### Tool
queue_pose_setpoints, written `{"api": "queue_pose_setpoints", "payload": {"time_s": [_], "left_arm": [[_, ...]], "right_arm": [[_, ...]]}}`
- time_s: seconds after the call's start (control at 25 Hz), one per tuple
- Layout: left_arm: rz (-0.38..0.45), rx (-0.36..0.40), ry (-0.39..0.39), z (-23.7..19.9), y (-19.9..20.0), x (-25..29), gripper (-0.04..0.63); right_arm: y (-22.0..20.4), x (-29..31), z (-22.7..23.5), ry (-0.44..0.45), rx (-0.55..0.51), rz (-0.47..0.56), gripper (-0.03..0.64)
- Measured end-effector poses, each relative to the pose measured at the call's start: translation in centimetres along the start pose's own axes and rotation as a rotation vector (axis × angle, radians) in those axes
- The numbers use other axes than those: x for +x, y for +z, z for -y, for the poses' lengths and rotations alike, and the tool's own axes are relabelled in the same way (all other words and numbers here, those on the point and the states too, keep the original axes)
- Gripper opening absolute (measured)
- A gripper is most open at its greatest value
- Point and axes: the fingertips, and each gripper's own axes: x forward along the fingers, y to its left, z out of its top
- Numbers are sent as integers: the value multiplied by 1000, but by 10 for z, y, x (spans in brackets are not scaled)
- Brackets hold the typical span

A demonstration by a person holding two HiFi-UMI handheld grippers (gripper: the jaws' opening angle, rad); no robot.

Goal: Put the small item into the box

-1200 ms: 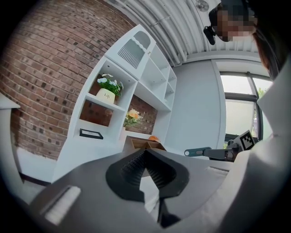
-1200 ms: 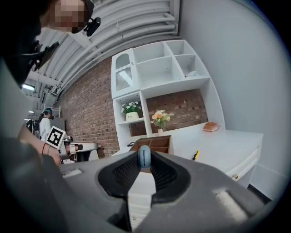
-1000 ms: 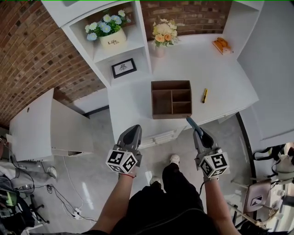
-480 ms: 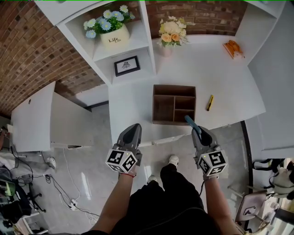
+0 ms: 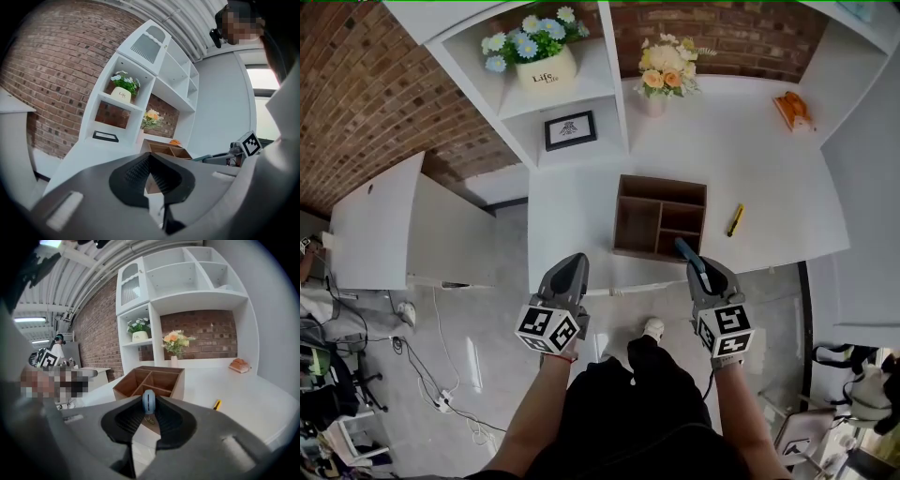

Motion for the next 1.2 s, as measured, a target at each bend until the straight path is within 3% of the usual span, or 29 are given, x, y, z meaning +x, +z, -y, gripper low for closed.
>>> {"api": "queue_pose_setpoints", "payload": {"time_s": [0.44, 1.2], "left_arm": [[-5, -27, 26, -6, -4, 3, 3], [-42, -22, -86, -35, 11, 38, 3]], "right_arm": [[-6, 12, 3, 9, -45, -77, 66], [-11, 32, 3, -89, 67, -144, 69]]}}
